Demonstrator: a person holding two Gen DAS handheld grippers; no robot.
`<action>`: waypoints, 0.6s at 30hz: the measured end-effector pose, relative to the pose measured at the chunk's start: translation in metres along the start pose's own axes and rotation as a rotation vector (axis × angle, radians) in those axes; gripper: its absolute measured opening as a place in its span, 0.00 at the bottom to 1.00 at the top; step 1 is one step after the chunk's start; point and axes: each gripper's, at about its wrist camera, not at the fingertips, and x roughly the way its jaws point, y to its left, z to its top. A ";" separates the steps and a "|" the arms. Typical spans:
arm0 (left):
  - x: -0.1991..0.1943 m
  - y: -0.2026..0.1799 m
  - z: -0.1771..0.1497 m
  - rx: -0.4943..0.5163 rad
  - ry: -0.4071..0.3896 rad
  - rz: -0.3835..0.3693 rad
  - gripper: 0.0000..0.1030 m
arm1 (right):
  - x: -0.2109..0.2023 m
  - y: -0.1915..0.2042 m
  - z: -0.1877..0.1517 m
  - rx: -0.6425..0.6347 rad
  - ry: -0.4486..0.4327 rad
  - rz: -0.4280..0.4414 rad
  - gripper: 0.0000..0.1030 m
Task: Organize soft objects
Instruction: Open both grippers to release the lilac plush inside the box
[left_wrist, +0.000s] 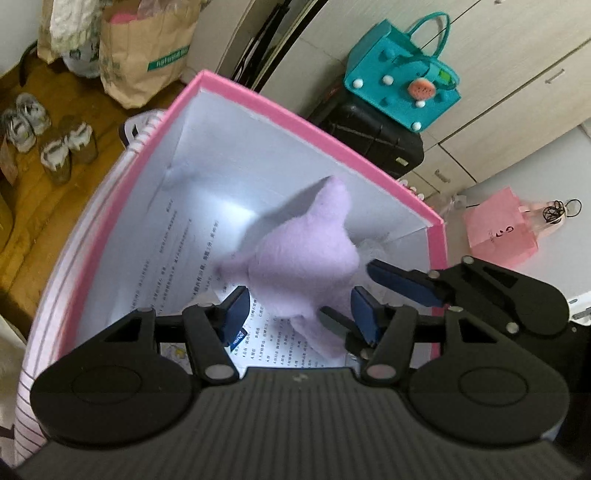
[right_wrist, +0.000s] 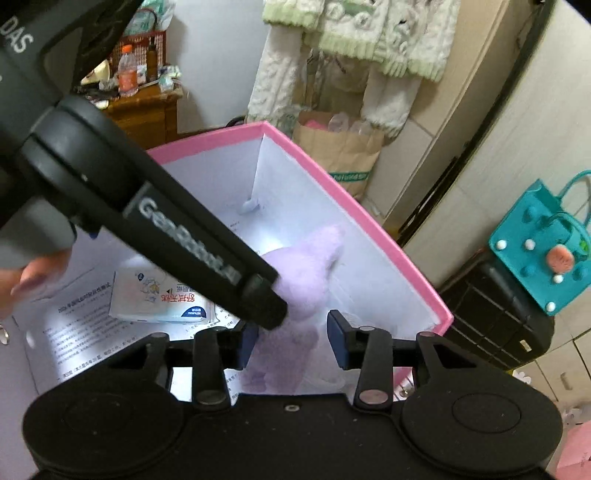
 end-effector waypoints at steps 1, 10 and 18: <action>-0.004 -0.001 -0.001 0.016 -0.011 0.002 0.57 | -0.006 0.001 -0.002 0.006 -0.012 -0.006 0.45; -0.047 -0.028 -0.021 0.224 -0.118 0.090 0.59 | -0.060 0.013 -0.023 0.041 -0.107 -0.003 0.45; -0.086 -0.051 -0.052 0.370 -0.127 0.137 0.62 | -0.105 0.025 -0.042 0.081 -0.134 0.046 0.45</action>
